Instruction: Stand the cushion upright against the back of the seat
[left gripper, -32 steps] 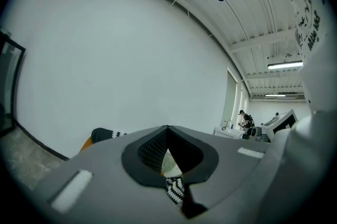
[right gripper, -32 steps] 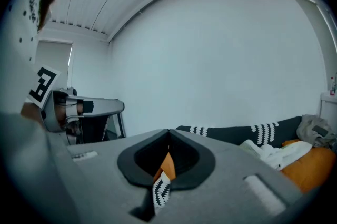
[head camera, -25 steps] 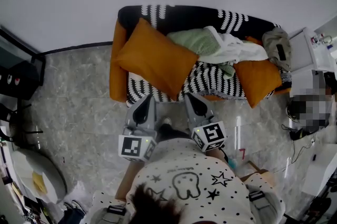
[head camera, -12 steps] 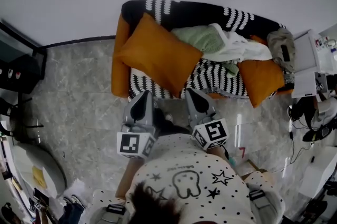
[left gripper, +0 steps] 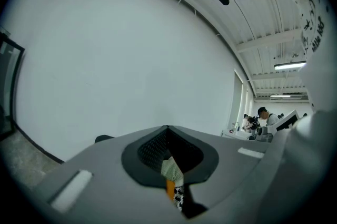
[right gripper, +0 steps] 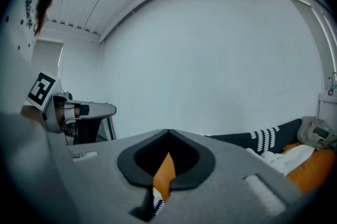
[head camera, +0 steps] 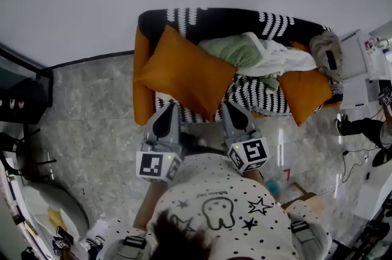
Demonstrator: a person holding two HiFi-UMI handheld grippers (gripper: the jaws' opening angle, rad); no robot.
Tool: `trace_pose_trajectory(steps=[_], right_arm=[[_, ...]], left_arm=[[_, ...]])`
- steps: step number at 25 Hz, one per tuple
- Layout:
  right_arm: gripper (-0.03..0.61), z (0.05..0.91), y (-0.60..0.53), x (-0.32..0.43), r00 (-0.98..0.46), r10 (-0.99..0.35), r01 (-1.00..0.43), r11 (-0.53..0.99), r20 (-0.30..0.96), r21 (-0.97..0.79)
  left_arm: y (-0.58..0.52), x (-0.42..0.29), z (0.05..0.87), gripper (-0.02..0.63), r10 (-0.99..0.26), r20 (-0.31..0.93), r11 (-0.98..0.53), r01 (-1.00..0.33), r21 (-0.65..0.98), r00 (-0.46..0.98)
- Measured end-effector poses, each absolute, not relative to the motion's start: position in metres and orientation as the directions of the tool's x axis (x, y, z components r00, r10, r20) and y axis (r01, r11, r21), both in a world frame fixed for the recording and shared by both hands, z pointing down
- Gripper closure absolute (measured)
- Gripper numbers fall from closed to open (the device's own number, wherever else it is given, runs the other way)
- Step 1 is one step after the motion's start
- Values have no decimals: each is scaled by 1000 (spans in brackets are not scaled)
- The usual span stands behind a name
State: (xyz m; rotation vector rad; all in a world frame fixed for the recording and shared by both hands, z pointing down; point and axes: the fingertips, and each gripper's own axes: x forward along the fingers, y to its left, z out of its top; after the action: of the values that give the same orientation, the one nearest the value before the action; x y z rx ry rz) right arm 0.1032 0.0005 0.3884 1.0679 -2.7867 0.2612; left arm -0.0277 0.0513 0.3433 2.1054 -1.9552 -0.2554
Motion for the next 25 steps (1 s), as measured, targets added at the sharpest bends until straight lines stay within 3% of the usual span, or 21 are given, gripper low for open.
trace_pose_trajectory(steps=[17,25], right_arm=[[580,394,-26,52,-708,-676,-704,701,206,-118],[580,401,-33,40,-723,-652,-686,717,230,-124]], left_arm=[[18,-72,345,618,-984,46,-153,-951,269,172],[10,-98,350,618,-991,64,-95,-955,280,117]])
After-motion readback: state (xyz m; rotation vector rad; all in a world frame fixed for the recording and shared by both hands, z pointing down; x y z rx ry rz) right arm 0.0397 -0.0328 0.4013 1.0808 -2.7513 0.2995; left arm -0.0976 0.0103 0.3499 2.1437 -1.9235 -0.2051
